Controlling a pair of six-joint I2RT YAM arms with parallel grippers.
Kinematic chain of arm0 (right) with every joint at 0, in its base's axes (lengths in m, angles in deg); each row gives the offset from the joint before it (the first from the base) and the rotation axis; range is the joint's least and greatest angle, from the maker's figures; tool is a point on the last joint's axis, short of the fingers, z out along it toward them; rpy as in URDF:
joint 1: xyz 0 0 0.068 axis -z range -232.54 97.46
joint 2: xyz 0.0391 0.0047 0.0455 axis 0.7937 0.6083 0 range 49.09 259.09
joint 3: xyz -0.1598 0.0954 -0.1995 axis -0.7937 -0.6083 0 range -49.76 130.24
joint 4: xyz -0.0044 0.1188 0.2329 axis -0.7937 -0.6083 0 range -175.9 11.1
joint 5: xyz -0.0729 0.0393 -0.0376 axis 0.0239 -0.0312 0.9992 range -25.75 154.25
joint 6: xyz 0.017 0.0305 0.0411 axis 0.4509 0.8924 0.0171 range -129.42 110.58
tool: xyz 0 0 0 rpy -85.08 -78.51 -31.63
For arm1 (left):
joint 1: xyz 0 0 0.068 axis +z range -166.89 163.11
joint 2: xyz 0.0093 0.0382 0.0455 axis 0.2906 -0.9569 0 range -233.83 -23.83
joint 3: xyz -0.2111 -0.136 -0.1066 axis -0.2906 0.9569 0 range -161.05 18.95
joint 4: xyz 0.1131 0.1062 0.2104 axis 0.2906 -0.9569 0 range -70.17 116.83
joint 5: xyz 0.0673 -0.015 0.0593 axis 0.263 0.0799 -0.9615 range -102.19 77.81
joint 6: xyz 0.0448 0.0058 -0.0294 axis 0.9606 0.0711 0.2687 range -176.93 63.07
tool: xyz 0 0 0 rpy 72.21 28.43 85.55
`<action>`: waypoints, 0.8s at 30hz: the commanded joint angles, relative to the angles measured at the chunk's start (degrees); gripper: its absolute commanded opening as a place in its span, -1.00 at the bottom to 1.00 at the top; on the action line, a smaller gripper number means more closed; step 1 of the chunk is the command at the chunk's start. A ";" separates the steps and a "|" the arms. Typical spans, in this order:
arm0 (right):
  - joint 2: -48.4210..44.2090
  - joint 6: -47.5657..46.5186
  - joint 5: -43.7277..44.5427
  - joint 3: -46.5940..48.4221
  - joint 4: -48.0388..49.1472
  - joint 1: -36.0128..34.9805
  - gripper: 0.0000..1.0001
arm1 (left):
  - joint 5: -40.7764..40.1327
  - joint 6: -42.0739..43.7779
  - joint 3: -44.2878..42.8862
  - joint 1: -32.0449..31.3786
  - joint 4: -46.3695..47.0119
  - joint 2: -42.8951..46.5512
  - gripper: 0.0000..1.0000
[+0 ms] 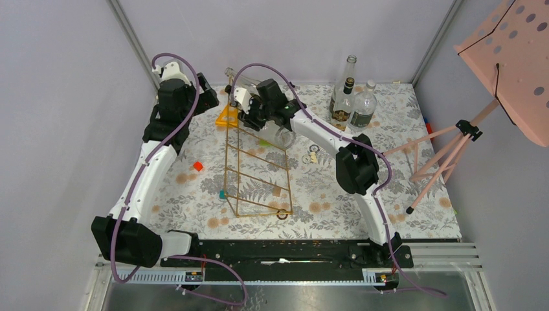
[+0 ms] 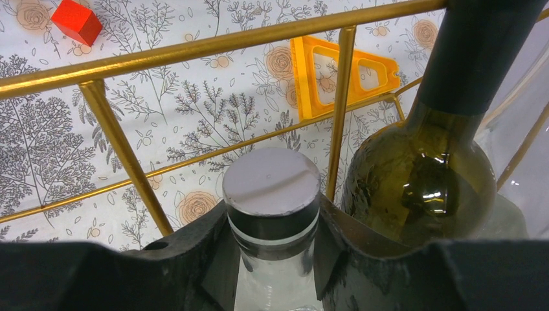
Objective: Take the wine bottle off the wine rack
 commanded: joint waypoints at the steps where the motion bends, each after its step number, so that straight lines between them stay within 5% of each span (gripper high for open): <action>1: 0.32 0.20 2.80 1.51 4.19 -0.14 -0.14 | 0.78 -0.44 -0.98 0.61 2.04 0.50 0.78; 4: 0.07 0.30 2.80 1.59 4.35 -0.12 -0.31 | 1.18 -0.61 -0.98 0.78 2.02 0.39 0.77; 7: -0.49 0.27 2.80 1.48 4.34 -0.13 -0.75 | 1.60 -0.62 -1.13 0.86 1.99 0.22 0.76; 12: -4.22 0.38 1.73 -3.80 6.90 -0.12 -0.99 | 1.83 -0.62 -1.14 0.87 1.97 -0.05 0.75; 17: -11.86 6.23 4.38 -15.66 20.52 -0.16 -1.00 | 2.05 -0.62 -1.37 0.87 1.71 -0.52 0.74; 24: -17.84 8.34 8.57 -15.69 20.17 0.45 -1.00 | 2.27 -0.49 -1.39 0.87 1.70 -0.66 0.72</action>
